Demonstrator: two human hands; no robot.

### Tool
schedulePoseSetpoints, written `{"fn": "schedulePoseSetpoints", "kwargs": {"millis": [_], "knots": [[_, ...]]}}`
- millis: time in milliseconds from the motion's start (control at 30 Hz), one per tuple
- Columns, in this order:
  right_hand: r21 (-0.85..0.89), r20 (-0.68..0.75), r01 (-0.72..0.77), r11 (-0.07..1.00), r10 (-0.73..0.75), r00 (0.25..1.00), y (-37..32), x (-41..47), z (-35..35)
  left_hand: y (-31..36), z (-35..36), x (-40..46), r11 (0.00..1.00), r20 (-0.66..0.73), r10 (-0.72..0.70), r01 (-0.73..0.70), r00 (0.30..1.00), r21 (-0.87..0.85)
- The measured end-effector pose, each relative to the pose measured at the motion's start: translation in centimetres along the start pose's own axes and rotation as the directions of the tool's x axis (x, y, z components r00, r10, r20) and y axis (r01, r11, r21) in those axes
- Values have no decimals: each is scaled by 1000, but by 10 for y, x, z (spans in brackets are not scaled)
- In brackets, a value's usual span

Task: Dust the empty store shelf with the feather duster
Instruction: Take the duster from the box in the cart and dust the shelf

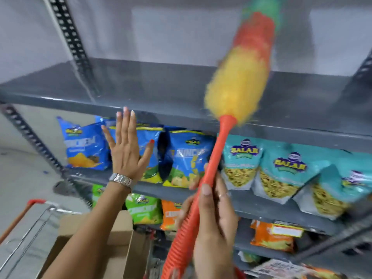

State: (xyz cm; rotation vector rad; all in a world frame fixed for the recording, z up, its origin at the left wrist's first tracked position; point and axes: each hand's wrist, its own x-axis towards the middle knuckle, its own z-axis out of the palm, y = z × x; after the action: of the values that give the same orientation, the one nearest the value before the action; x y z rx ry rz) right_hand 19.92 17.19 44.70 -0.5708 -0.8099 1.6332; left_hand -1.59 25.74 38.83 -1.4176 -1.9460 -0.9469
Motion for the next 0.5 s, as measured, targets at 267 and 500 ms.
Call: {"fn": "schedulePoseSetpoints", "kwargs": {"millis": [267,500], "knots": [[62,-216,127,990,-111,970,-55,55,-17,34,28,41,998,-6,52,-52,999,-30],[251,-220,93,964,-37,975,-86,72,-25,39,36,50,996,-79,48,-53,996,-66]]}}
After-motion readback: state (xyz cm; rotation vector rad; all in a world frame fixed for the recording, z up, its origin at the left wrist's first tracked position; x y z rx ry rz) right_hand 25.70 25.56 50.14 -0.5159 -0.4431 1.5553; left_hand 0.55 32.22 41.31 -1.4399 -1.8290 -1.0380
